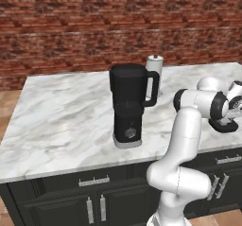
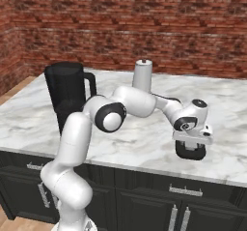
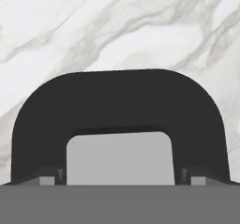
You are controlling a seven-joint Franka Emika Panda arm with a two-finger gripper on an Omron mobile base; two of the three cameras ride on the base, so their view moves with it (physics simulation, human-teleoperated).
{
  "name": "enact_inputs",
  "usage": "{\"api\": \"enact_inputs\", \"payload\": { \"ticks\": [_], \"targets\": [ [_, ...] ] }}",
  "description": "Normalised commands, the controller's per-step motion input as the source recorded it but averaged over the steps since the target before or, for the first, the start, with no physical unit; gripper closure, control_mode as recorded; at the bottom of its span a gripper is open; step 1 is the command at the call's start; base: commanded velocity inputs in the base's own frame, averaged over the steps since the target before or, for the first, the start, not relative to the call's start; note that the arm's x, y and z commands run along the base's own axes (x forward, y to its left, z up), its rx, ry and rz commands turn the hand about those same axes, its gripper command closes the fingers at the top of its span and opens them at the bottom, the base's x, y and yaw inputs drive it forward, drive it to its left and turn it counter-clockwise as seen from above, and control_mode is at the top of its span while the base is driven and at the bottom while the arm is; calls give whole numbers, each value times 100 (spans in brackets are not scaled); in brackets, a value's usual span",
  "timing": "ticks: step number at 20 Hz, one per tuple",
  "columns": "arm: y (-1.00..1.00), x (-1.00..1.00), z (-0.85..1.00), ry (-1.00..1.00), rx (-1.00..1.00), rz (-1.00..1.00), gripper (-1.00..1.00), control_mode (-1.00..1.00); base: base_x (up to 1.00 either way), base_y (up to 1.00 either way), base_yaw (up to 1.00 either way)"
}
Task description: Close the lid blender by securely placing the lid on top.
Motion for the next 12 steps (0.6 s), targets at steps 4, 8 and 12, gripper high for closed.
{"api": "enact_inputs", "payload": {
  "ticks": [4,8,12],
  "targets": [
    [35,0,-51,1,-4,6,-100,-100,0,0,0],
    [36,0,-52,1,-1,7,100,-100,0,0,0],
    [11,0,-16,2,0,7,100,-100,0,0,0]
  ]
}}
